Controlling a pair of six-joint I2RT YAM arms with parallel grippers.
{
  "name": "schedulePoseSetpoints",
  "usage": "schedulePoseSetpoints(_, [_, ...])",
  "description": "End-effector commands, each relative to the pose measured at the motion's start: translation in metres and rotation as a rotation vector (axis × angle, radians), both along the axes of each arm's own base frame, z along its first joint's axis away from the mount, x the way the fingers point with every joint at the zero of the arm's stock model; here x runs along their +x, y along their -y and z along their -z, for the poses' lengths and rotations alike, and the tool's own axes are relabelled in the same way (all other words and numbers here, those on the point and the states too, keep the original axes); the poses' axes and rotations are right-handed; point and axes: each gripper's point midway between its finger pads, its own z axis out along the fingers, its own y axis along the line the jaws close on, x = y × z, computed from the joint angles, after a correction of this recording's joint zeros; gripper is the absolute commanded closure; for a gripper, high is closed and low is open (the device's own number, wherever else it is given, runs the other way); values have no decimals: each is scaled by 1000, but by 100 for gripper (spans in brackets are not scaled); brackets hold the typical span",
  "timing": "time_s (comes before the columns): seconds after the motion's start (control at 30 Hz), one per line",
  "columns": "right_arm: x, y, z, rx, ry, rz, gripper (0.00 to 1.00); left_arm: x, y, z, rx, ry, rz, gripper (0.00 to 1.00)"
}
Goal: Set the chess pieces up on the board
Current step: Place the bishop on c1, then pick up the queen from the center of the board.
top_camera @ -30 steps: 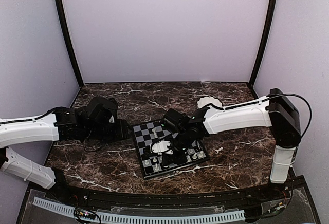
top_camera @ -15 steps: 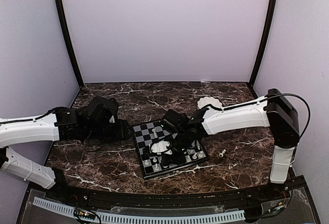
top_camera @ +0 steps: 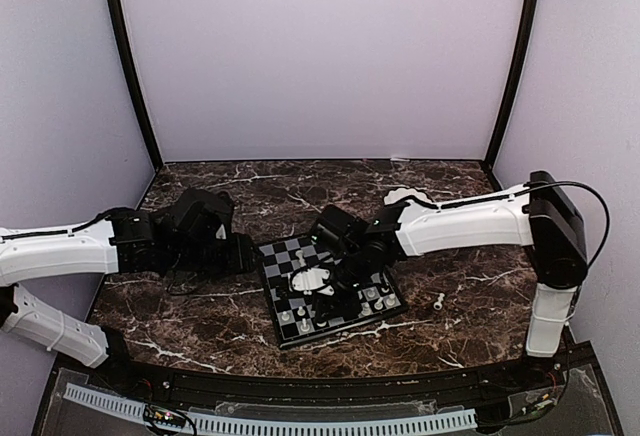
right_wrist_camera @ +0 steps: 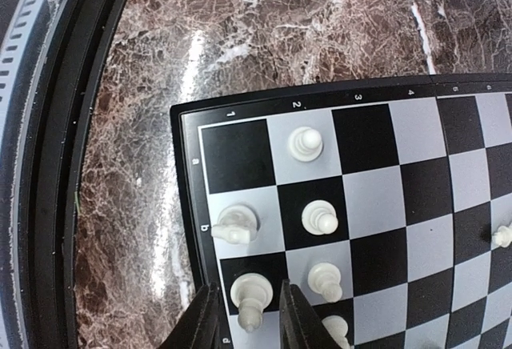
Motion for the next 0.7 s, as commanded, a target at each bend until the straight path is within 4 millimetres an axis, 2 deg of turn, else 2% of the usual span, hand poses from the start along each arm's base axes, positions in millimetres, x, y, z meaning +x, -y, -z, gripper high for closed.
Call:
schedulePoseSetpoints(0.0, [-6,9,-57,65,14,-24,71,6,9,-14,-12,34,30,49])
schedulePoseSetpoints(0.03, [-4,16,-68,78,20,-13,71,6,10,-15,-8,38,42,49])
schedulePoseSetpoints(0.1, [4,37,-77,73,18,30,71,7,13,-17,7,41,60,48])
schedulePoseSetpoints(0.23, [40,96,-86,58,-19,245,70,11,17,-19,47,41,78,48])
schedulePoseSetpoints(0.37, [81,169,-73,20,-122,602,72,15,15,-22,69,42,58,48])
schedulePoseSetpoints(0.47, [93,220,-52,1,-257,880,72,20,3,-22,109,37,-12,50])
schedulePoseSetpoints(0.53, [104,244,-45,-10,-272,1014,72,22,-5,-23,138,38,-48,50])
schedulePoseSetpoints(0.67, [126,266,-38,-29,-319,1209,69,24,-9,-27,153,43,-63,49])
